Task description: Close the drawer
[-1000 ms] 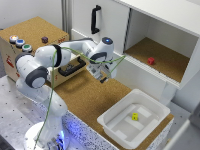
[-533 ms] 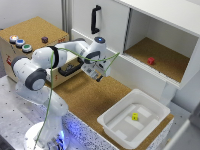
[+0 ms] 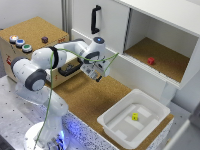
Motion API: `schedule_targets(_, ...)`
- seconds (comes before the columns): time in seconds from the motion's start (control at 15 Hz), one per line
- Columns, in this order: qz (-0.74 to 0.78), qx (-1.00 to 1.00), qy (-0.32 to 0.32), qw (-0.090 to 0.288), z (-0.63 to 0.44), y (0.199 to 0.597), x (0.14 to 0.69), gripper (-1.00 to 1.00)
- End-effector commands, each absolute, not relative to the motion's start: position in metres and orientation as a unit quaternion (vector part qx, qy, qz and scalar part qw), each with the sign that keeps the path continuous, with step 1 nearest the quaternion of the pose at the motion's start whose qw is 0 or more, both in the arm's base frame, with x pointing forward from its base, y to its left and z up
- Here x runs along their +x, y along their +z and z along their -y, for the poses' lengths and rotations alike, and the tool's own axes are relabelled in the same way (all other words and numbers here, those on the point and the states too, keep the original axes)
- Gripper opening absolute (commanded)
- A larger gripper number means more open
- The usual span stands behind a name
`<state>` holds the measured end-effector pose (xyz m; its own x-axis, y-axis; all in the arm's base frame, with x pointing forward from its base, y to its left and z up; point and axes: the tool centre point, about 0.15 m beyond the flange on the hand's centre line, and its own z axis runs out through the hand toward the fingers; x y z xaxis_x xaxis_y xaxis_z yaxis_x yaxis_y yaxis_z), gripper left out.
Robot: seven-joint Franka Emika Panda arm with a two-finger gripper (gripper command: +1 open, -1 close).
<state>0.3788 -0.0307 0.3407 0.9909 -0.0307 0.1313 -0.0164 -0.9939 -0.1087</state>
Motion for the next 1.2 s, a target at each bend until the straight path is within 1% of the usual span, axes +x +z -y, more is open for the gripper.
schedule_targets(0.0,0.041,-0.996,-0.056,0.048,-0.026,0.343,0.366,1.00)
schedule_targets(0.07,0.061,-0.995,-0.061,0.047,-0.038,0.344,0.365,1.00)
schedule_targets(0.27,0.108,-0.992,-0.058,0.018,-0.064,0.336,0.364,1.00)
schedule_targets(0.33,0.102,-0.992,-0.070,0.010,-0.069,0.335,0.363,-1.00)
schedule_targets(0.53,0.102,-0.991,-0.071,0.049,-0.087,0.329,0.361,-1.00)
schedule_targets(0.67,0.107,-0.991,-0.061,0.061,-0.099,0.322,0.360,-1.00)
schedule_targets(1.0,0.102,-0.989,-0.069,0.077,-0.126,0.324,0.354,-1.00)
schedule_targets(1.13,0.109,-0.989,-0.069,0.069,-0.141,0.324,0.354,-1.00)
